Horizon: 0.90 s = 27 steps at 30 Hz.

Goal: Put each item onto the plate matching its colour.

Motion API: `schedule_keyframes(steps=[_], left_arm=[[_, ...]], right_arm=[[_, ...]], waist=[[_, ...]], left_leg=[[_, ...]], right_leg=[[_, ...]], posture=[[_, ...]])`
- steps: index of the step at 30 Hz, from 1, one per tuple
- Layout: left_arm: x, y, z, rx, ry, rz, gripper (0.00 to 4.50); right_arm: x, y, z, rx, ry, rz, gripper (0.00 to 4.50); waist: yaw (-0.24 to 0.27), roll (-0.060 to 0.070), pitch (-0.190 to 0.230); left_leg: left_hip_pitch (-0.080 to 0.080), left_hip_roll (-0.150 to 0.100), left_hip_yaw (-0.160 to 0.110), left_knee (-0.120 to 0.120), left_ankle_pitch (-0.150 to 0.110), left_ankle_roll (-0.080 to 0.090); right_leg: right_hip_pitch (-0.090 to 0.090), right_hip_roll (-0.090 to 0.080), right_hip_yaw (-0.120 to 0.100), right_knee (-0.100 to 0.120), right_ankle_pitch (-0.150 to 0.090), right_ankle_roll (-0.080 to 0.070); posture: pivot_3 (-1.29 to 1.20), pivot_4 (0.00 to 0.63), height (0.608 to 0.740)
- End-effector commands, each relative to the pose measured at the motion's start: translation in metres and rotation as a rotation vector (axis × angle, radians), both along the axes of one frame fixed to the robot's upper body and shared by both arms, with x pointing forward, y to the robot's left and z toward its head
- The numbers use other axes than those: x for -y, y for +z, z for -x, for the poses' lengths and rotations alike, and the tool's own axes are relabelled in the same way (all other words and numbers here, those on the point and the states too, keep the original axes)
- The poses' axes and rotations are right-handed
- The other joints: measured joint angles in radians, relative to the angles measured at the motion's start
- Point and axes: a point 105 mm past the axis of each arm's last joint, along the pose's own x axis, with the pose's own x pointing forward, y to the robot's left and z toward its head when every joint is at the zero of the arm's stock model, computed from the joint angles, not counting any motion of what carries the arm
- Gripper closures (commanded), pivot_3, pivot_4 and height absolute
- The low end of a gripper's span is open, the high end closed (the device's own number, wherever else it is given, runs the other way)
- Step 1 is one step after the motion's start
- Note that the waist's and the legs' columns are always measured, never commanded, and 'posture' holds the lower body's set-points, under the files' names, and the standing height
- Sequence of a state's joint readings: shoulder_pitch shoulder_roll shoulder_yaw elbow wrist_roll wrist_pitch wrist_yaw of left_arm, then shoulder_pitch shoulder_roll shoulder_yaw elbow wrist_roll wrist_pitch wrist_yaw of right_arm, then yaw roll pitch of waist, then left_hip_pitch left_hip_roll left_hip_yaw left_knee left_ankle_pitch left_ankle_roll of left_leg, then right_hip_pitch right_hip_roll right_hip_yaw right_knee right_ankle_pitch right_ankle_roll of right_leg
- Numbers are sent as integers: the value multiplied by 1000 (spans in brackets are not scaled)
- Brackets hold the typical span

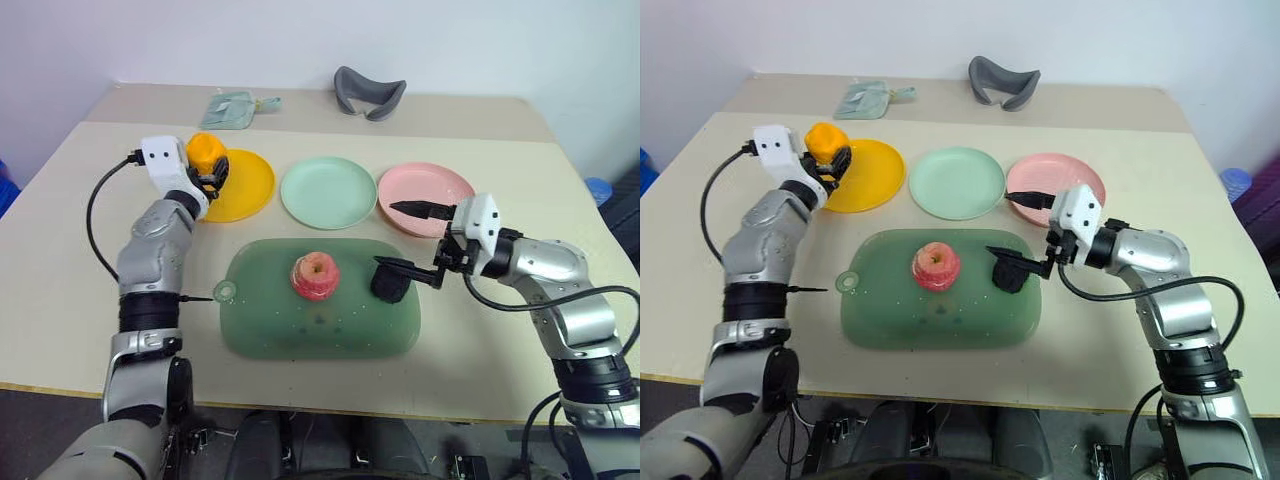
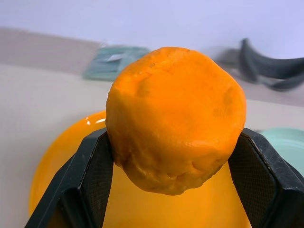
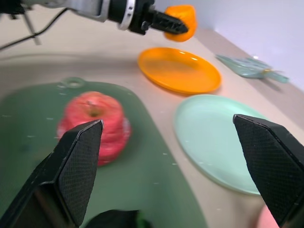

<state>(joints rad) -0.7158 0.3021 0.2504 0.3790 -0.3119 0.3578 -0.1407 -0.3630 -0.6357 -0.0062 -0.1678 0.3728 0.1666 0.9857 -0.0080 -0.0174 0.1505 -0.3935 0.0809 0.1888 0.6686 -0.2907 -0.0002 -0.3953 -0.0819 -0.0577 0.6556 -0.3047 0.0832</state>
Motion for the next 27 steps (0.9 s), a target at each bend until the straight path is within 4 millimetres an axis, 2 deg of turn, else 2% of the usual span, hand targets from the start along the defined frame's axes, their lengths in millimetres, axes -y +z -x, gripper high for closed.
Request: schedule_keyframes(steps=[1, 3, 8, 23, 25, 27], left_arm=[[-11, -1, -7, 25, 107, -18, 1531], [-9, -9, -9, 10, 110, -22, 1531], [-11, -13, -11, 6, 116, -31, 1531], [-11, -14, -17, -5, 120, -25, 1531], [-9, -12, -17, 6, 105, -35, 559], [-8, -9, -16, 21, 96, -37, 42]], right_arm=[[-7, 23, -12, 53, -43, -89, 0], [-13, 30, -17, 51, -60, -141, 0], [-22, 40, -20, 51, -77, -216, 0], [-31, 37, -30, -56, -115, -274, 0], [-30, 36, -31, -56, -117, -273, 0], [-30, 35, -31, -52, -119, -267, 0]], waist=[[-7, 0, 0], [-8, 0, 0], [-1, -3, 2], [-5, -3, 2], [-5, -3, 2], [-4, -3, 2]], left_leg=[[0, 0, 0, 0, 0, 0], [0, 0, 0, 0, 1, -1], [-2, 0, 0, 0, 1, -1], [-5, 0, 2, 0, 1, -1], [-5, 0, 2, 0, 1, -1], [-6, 0, 2, 0, 1, -1]], right_leg=[[0, 0, 0, 0, 0, 0], [-1, 1, 0, 1, 0, 0], [-2, 0, 0, 1, 0, 0], [-4, 1, -1, 1, 0, 0], [-5, 1, -1, 1, 0, 0], [-5, 1, -1, 1, 0, 0]], posture=[[0, 150, 740], [0, 150, 740], [0, 150, 740], [0, 150, 740], [0, 150, 740], [0, 150, 740]])
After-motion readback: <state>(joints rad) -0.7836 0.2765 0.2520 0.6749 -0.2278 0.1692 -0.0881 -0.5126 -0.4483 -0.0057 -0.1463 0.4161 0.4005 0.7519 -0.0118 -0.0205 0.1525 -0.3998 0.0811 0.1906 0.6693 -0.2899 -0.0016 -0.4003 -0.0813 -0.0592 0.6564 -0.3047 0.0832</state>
